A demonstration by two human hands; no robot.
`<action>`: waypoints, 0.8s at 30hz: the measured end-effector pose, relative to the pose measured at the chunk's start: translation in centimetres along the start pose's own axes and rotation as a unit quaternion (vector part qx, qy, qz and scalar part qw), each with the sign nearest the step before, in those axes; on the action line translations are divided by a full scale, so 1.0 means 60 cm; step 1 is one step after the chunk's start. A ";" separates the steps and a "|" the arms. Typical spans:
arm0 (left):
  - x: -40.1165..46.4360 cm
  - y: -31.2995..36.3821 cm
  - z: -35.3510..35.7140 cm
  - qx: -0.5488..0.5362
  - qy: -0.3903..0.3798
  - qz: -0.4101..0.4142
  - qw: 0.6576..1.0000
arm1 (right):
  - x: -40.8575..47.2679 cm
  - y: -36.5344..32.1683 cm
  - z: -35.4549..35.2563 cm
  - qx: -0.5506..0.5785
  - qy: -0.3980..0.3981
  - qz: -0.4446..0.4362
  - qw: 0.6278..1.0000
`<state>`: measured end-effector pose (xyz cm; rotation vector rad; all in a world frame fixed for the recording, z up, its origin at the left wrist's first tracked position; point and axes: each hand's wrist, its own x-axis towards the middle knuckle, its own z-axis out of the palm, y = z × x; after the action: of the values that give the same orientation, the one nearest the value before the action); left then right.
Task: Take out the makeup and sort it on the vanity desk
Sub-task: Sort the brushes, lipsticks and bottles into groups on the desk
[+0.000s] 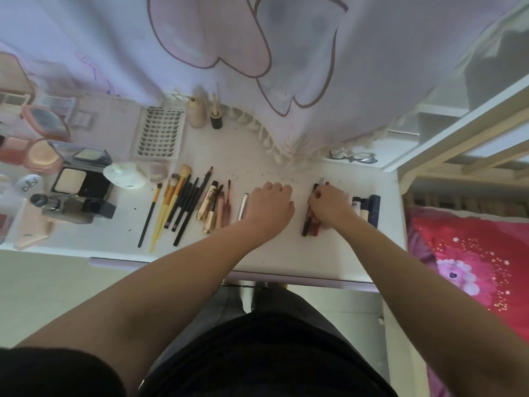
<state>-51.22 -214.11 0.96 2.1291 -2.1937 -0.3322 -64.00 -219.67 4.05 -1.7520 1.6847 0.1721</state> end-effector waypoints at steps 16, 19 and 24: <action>0.039 0.073 0.044 -0.022 -0.086 -0.078 0.993 | 0.041 0.039 -0.032 0.011 -0.043 -0.024 0.999; 0.021 0.059 0.026 -0.048 -0.049 -0.025 0.997 | 0.034 0.031 -0.037 0.021 -0.048 -0.033 0.998; -0.016 0.023 -0.015 -0.129 -0.012 -0.030 0.991 | 0.007 0.009 -0.058 0.258 -0.155 -0.028 0.953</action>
<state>-52.35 -213.20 2.22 2.0603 -1.9752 -0.6118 -65.70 -221.89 6.26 -1.2999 1.3037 -0.0215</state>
